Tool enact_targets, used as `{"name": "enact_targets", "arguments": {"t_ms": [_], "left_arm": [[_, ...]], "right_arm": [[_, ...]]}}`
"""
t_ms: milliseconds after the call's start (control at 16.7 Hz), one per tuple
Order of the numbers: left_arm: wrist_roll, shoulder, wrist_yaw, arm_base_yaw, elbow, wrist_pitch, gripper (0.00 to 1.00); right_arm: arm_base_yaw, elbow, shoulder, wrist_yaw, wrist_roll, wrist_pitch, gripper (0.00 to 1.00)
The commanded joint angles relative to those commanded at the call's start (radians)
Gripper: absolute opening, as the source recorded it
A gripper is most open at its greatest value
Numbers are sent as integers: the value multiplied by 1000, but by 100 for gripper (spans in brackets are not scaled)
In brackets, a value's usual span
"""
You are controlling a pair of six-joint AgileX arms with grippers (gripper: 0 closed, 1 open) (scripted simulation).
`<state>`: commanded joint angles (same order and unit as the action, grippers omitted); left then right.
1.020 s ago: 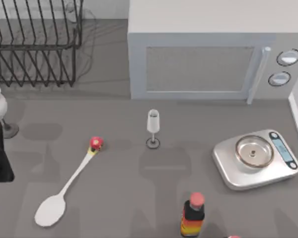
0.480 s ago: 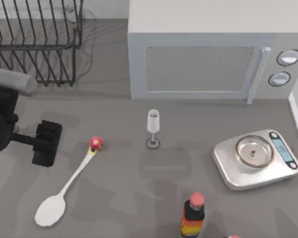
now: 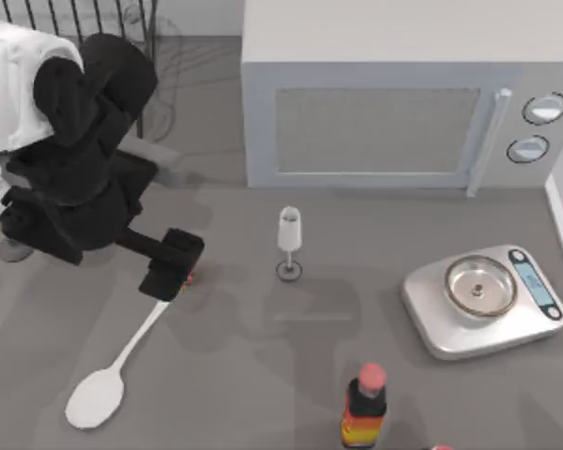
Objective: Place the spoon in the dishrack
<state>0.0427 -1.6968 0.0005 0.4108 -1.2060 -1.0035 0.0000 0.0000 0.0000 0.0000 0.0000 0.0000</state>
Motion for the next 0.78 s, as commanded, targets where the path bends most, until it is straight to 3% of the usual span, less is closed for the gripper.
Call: {"name": "enact_targets", "arguments": {"t_ms": [240, 780], "left_arm": [[2, -99, 0, 26, -84, -56, 100], [5, -131, 0, 23, -37, 18, 100]], "right_arm": [[0, 0, 0, 0, 0, 0, 100], [0, 0, 0, 0, 0, 0, 100]]}}
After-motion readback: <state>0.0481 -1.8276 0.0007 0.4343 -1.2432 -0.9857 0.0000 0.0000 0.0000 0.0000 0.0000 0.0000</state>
